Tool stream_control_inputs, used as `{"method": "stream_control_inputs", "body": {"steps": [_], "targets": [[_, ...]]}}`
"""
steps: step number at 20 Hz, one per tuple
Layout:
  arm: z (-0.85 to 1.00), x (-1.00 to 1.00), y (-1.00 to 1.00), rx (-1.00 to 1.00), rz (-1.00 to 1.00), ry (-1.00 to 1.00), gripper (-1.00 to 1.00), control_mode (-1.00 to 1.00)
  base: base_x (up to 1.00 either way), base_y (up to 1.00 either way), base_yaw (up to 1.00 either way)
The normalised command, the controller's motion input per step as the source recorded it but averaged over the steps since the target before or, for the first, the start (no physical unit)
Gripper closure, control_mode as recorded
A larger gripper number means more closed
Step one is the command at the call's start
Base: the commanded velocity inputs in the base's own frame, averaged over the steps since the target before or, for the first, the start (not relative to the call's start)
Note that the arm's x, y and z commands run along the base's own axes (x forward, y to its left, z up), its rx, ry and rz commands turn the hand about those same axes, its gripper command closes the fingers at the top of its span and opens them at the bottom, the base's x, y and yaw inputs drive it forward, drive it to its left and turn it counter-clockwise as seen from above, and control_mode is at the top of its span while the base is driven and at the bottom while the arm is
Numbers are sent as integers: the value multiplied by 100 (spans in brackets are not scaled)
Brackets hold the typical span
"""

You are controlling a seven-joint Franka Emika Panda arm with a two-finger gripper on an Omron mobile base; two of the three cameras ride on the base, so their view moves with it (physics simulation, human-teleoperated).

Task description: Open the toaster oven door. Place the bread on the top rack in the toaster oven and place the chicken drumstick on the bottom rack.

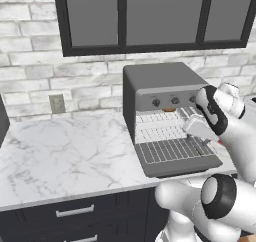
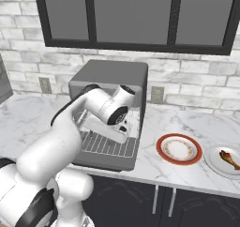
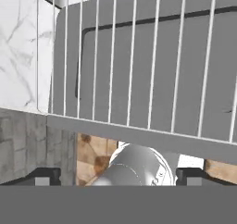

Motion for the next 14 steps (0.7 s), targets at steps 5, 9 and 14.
{"method": "stream_control_inputs", "body": {"steps": [5,9,14], "targets": [[59,-6,-81,-1,2,-5,-100,-100,0,0,0],[32,-1,-99,-8,4,-5,-100,-100,0,0,0],[5,0,-98,-25,6,-3,-100,-100,0,0,0]]}}
